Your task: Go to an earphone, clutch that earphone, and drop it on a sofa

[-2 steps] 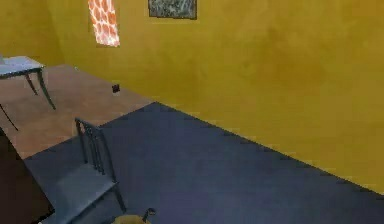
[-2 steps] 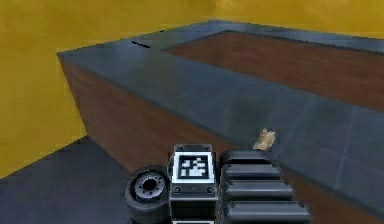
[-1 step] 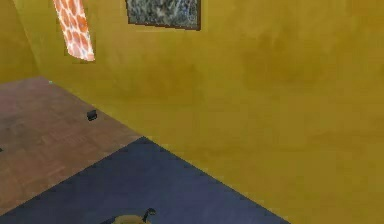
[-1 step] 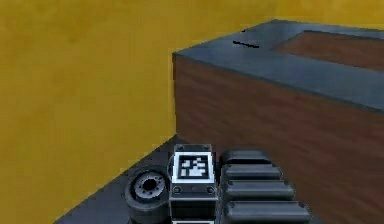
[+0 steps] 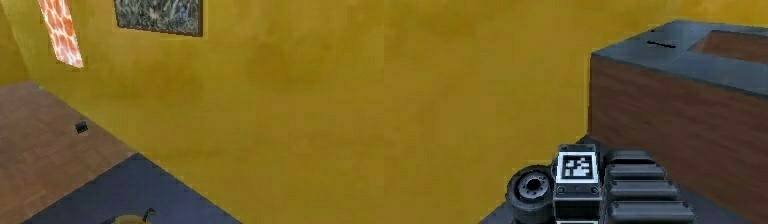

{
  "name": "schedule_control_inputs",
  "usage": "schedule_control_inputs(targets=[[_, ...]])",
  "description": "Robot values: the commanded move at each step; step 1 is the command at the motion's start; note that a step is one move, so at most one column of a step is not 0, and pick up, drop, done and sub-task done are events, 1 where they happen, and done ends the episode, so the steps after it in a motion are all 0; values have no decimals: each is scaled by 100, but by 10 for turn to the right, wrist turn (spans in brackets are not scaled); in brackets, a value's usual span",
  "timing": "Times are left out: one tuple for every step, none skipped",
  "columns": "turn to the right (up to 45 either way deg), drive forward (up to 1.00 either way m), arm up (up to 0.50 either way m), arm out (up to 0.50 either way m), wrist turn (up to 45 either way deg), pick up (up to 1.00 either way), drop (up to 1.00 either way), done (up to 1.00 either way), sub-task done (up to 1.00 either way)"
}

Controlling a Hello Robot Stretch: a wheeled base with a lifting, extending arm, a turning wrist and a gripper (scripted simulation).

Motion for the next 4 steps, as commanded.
schedule_control_inputs(targets=[[-450,0,0,0,0,0,0,0,0],[-30,0,0,0,0,0,0,0,0],[450,0,0,0,0,0,0,0,0],[150,0,0,0,0,0,0,0,0]])
